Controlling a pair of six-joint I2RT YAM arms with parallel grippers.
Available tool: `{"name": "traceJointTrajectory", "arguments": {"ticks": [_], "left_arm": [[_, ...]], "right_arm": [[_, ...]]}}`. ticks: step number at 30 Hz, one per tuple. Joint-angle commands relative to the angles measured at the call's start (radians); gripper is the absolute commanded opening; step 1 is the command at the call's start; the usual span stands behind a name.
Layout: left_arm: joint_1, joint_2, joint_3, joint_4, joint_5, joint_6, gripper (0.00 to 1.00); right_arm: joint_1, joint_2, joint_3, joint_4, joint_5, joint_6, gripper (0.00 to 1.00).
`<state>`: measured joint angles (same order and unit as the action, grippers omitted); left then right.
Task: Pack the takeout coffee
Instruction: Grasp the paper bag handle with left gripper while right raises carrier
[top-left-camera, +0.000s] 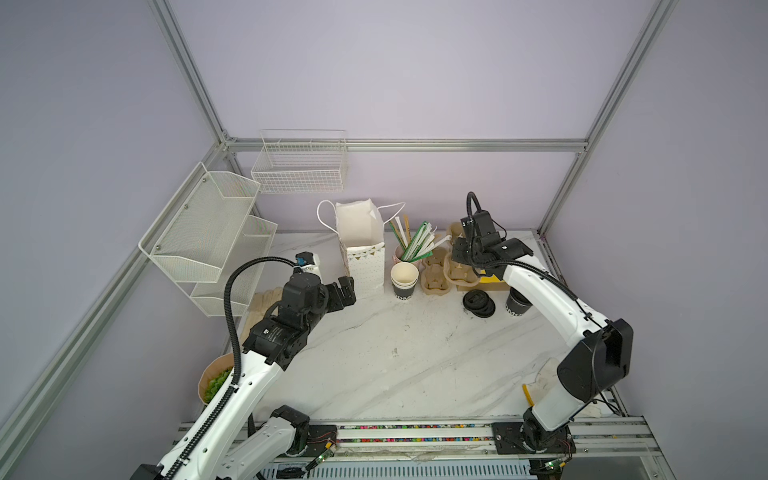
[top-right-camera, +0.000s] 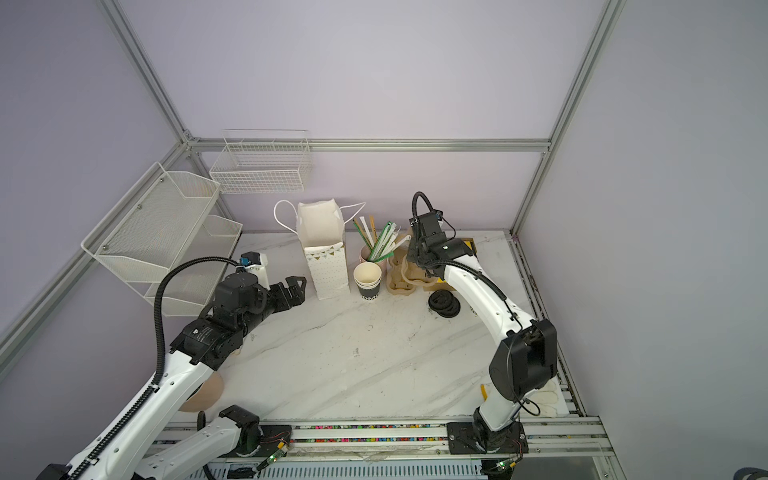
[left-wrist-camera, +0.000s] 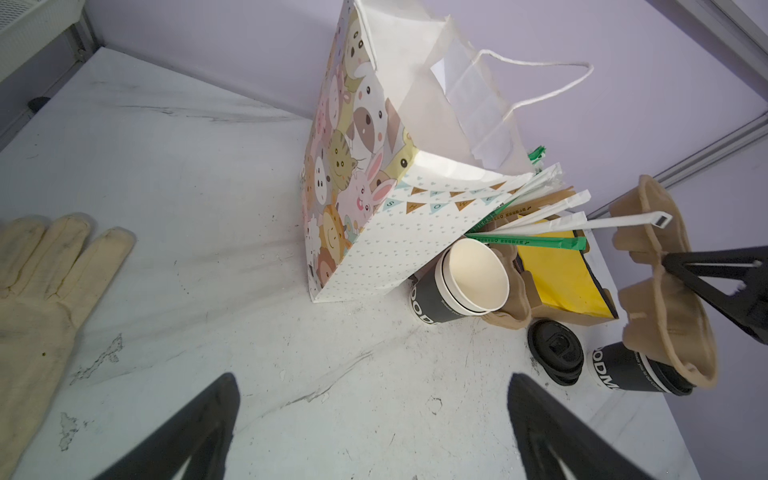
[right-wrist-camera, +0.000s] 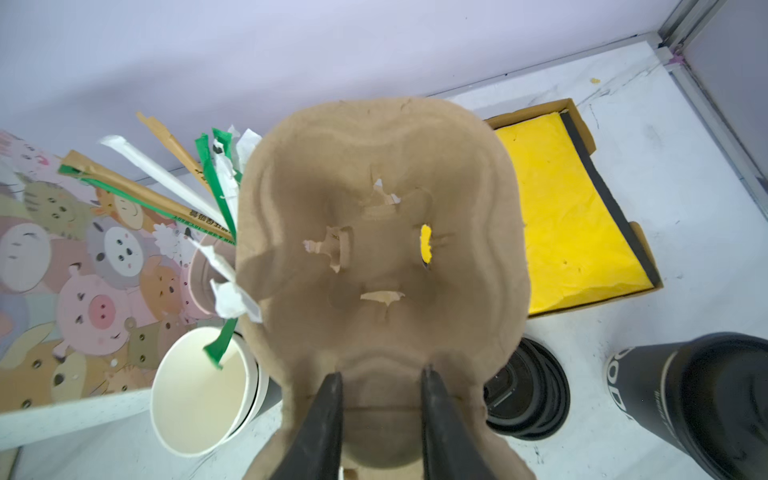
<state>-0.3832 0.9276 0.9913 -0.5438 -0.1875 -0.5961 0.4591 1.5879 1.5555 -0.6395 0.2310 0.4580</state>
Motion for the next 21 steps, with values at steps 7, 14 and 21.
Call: {"name": "traceJointTrajectory", "arguments": {"ticks": [7, 14, 21], "left_arm": [[0.051, 0.149, 0.277, 0.087, -0.053, -0.048, 1.00], [0.133, 0.407, 0.534, -0.013, 0.004, -0.029, 0.98], [0.154, 0.589, 0.684, -0.078, 0.032, 0.006, 0.93]], "right_arm": [[0.005, -0.308, -0.223, -0.034, -0.044, -0.010, 0.27], [0.006, -0.455, -0.322, -0.053, -0.055, -0.008, 0.28], [0.006, -0.490, -0.344, -0.047, -0.070, -0.041, 0.28]]}}
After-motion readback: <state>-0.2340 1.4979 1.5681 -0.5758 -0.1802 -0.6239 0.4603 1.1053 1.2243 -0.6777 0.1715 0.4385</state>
